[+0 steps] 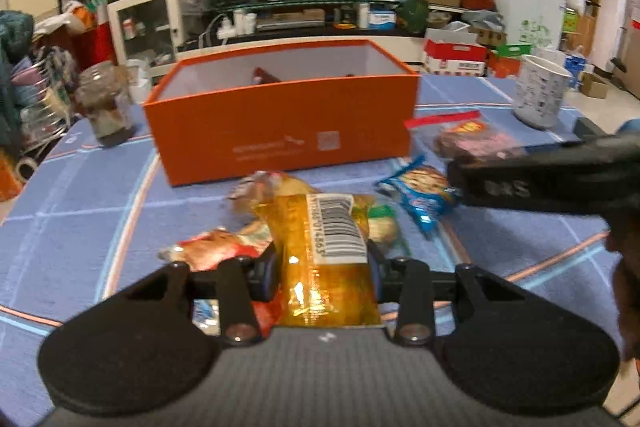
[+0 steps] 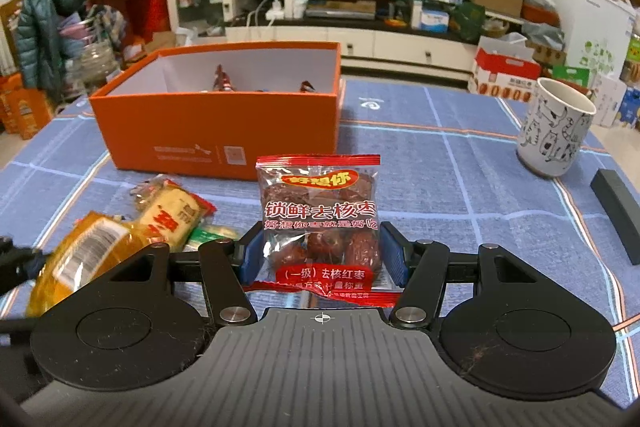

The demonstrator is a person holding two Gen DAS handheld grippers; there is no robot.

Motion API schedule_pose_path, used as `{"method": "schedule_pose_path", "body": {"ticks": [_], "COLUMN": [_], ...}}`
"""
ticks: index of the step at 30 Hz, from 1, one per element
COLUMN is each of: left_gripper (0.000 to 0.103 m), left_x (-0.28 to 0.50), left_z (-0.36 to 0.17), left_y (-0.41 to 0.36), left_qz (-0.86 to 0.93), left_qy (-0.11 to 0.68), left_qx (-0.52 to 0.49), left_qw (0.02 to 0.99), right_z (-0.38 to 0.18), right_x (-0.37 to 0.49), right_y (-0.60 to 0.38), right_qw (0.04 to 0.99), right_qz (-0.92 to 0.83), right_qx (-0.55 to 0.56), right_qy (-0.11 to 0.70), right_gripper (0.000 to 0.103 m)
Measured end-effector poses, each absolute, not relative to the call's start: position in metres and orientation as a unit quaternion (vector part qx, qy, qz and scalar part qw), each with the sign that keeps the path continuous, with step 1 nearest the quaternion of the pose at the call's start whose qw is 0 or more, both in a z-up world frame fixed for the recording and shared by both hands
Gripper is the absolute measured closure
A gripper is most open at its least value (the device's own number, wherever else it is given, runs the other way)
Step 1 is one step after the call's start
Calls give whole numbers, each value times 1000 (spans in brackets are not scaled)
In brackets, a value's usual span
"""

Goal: Organize snacks
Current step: 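Grasp the red date bag with the right tool while the left tool grasps the yellow bread bag, then carry both held bags over the orange box and open both tools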

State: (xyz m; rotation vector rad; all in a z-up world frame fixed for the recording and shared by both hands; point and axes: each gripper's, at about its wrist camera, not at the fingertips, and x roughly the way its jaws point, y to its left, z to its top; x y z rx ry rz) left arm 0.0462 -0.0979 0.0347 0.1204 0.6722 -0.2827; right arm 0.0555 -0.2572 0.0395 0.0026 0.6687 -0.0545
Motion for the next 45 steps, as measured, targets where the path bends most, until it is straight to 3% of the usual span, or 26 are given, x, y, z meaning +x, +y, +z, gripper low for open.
{"method": "schedule_pose_path", "body": {"ticks": [9,45], "left_gripper": [65,65], "left_x": [76,83], "left_z": [37,39], "left_y": [-66,-55], "left_qz": [-78,-75], "left_qy": [346,355], "left_qx": [44,37], "left_qw": [934,931], "right_z": [40,40], "right_x": [51,55], "right_y": [-241,-230], "right_qw": [944,940], "right_qz": [-10,-3], "right_qx": [-7,-12], "right_qy": [329,341], "right_gripper": [56,56]}}
